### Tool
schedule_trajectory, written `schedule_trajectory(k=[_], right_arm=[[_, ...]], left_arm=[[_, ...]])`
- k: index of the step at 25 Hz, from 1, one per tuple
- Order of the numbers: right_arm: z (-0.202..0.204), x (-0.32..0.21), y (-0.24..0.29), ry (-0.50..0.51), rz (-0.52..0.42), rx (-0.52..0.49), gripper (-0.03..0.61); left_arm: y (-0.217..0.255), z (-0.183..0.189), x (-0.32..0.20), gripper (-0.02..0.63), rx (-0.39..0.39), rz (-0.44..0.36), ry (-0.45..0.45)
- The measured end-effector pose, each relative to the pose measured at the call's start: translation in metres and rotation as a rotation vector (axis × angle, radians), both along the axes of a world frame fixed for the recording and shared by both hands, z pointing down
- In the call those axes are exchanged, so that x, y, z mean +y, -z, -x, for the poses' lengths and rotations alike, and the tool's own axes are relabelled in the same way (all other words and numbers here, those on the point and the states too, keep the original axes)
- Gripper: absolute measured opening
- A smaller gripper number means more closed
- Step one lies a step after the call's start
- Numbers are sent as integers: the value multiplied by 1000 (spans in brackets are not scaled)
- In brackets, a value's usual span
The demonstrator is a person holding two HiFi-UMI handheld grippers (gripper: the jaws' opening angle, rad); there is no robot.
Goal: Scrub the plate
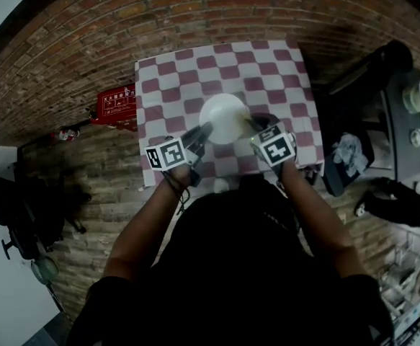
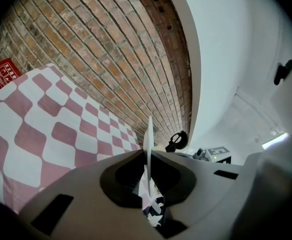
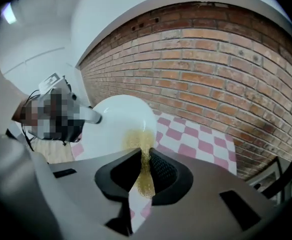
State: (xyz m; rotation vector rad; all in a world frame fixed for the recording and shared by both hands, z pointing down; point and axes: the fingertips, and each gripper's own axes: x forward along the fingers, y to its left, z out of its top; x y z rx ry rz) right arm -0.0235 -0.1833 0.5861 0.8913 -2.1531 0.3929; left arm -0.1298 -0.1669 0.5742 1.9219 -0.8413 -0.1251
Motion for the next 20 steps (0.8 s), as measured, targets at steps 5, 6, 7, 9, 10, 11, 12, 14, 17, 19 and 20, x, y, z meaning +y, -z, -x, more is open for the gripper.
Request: schedule_trajectory(k=[5,6,7,9,10,11,12,14,17,19,20], right_arm=[[6,-21,41,-26,-97,10,48],[14,-22,49,-16,-117,8,48],[23,-21,57,-3,-137,6,48],[42,-16,71,31,-172,4,48],[51,-12,76,49,-182,2,48],[59,-7,80,67,-187,-2,48],[67,0,82,85,-188,-7,48],[79,14,83,120,-184,-14,48],[88,31,79,150,-163,-27,48],[87,39,71,157,-126,-36,48],[85,42,67,155,-105,-40,48]], left_arm=[[11,-24,23,34,43,-1,-84],[14,-28,25,35,54,0,-92],[17,-30,25,35,68,2,-95],[25,-30,24,34,97,1,-87],[29,-28,22,34,104,-4,-82],[33,-25,20,34,109,-10,-75],[37,-22,17,34,111,-17,-67],[45,-13,10,34,116,-32,-41],[54,6,1,26,120,-54,12],[57,17,-2,26,114,-66,32],[58,21,-2,28,109,-69,38]])
